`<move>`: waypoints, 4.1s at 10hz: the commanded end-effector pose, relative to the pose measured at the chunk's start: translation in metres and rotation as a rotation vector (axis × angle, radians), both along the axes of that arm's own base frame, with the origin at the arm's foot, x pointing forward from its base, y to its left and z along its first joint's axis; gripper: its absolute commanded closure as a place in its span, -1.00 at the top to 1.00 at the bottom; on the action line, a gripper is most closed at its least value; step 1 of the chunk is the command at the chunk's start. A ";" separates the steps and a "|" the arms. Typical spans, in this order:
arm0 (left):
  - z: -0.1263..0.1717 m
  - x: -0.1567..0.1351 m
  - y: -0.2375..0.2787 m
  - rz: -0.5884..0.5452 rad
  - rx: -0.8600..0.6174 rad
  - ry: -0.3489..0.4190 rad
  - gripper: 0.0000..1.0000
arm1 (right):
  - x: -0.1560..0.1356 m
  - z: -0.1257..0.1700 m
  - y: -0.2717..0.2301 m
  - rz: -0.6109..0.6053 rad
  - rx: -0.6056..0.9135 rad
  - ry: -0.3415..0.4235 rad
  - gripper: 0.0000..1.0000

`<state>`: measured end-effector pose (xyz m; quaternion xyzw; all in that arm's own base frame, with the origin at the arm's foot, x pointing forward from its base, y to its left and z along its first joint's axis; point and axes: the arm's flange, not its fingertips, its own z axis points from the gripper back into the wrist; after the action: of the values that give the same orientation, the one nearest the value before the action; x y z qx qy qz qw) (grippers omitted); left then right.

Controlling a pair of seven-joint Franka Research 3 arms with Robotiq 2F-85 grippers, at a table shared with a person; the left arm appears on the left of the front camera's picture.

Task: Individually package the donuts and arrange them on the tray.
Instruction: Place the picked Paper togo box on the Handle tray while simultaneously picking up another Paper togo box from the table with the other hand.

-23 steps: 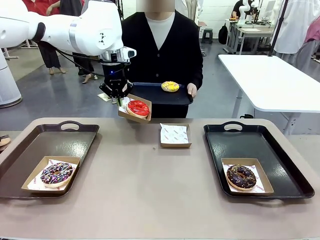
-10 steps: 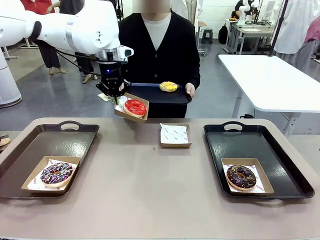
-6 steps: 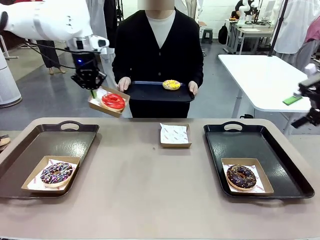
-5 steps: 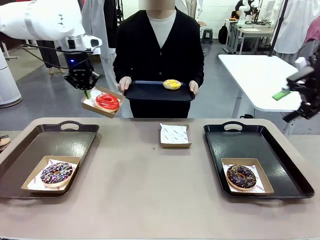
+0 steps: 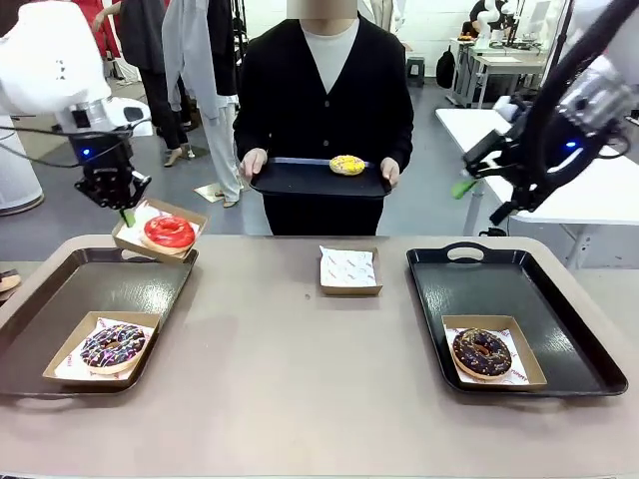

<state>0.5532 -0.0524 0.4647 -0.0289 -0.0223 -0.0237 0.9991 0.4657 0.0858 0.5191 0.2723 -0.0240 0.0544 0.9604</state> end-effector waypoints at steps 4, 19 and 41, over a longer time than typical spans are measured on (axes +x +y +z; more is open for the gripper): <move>-0.022 -0.018 0.038 0.008 -0.061 -0.033 -0.97 | 0.049 -0.042 0.071 -0.099 -0.179 -0.014 1.00; -0.031 -0.011 0.045 0.061 -0.015 0.020 -0.97 | 0.055 -0.050 0.096 -0.085 -0.280 -0.031 1.00; -0.072 0.009 0.034 0.085 0.044 0.028 -0.97 | 0.136 -0.185 0.161 -0.131 -0.446 -0.026 1.00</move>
<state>0.5553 -0.0140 0.3911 -0.0092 -0.0040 0.0024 0.9999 0.6021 0.2496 0.3409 0.0611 -0.0269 -0.0121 0.9977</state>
